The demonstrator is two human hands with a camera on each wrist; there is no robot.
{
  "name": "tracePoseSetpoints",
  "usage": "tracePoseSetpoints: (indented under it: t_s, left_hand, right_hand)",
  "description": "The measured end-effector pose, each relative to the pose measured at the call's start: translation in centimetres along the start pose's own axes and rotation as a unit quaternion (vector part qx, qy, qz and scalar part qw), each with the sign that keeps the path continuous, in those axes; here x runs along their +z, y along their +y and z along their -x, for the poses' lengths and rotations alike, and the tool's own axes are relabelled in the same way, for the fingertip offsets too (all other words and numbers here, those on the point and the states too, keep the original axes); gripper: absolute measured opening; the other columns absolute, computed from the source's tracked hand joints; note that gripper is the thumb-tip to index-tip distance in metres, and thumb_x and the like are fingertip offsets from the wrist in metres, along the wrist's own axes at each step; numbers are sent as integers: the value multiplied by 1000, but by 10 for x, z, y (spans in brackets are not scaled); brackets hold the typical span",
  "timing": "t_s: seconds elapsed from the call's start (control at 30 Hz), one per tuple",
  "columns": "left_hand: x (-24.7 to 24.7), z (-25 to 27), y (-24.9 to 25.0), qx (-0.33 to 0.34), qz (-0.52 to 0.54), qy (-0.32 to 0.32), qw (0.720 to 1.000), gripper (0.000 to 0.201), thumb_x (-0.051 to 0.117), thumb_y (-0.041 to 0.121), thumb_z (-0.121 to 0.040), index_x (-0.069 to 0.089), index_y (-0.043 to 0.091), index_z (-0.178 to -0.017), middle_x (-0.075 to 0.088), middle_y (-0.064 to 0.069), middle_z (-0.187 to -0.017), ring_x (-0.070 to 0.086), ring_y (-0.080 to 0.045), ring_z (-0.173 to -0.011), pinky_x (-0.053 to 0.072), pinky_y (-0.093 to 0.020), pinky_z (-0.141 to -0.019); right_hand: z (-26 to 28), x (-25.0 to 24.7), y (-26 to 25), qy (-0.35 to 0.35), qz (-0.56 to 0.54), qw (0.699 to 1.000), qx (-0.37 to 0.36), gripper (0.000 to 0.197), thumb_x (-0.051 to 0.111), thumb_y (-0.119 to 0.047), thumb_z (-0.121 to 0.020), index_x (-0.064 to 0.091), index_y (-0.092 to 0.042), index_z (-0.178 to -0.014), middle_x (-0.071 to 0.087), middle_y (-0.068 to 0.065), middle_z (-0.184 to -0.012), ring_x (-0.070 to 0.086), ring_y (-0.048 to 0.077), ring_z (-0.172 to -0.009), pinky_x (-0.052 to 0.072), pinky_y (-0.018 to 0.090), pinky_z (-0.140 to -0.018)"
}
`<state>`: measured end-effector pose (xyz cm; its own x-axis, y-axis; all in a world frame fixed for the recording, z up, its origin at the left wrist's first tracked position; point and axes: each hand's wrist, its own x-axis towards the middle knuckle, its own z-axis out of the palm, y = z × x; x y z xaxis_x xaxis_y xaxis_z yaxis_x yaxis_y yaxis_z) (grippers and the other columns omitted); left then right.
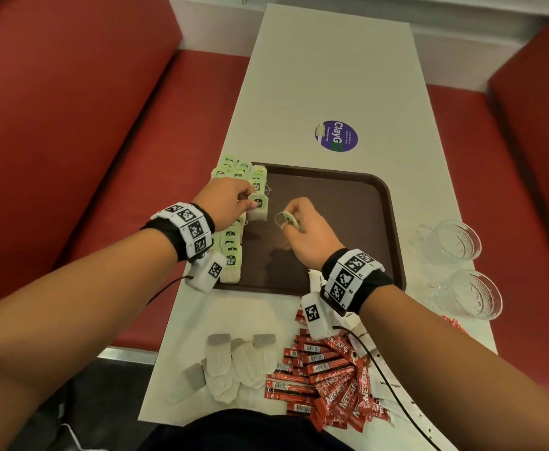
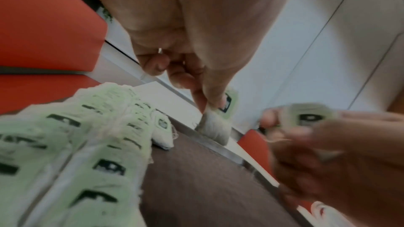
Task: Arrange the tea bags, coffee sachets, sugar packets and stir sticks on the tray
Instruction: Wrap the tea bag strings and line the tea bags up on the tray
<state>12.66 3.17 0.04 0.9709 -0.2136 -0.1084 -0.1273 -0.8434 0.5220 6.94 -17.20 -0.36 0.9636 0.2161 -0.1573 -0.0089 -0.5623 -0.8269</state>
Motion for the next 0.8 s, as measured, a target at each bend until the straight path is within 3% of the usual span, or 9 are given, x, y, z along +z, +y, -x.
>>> tracePoseSetpoints:
  t_s: [0.1,0.27,0.4,0.5,0.67,0.8]
  left_hand:
    - [9,-28,-9,-49,-39,-48,997,24,69,32,-92,68,15,-109,69,0,-99,63,-17,-94,46,-26,-81]
    - [19,-63,-14,-78,-115,-45,989,27,68,38,-91,69,18,-108,69,-1,-104,63,-22,-98,53,-34,-85]
    - [19,-75,-17,-99,-142,-12,985,29,72,45,-85,65,27,-107,69,4,-108,63,-22,-103,52,-37,-89]
    - [24,-76,-16,-86,-138,30,986,38,72,49,-82,59,30,-112,64,4,-111,60,-24,-107,47,-41,-93]
    - [29,-72,-10,-21,-200,-60,978,44,75,58,-76,65,33,-111,59,2,-115,60,-24,-106,50,-40,-89]
    - [24,-69,-8,-28,-228,-65,971,44,71,61,-79,66,33,-113,59,1,-117,59,-25,-108,46,-40,-92]
  right_hand:
    - [-1,-6,3,-11,18,1000,17,8,52,-16,-96,47,-11,-101,59,3,-81,54,17,-66,45,33,-61]
    - [-2,-5,12,-28,16,999,12,10,61,-26,-90,53,-20,-87,71,5,-86,67,27,-81,56,47,-75]
    - [-2,-8,16,-32,-4,999,10,13,65,-30,-92,56,-20,-91,73,1,-82,71,14,-73,59,45,-75]
    - [-1,-9,16,-51,-24,998,23,11,65,-28,-95,56,-22,-94,74,2,-82,72,12,-68,60,46,-75]
    - [-7,-7,20,-57,-12,998,27,8,62,-32,-96,59,-24,-95,74,4,-75,73,15,-67,58,54,-78]
    - [-9,-7,16,-51,-21,998,34,14,60,-31,-98,64,-17,-99,74,4,-81,73,15,-69,59,52,-77]
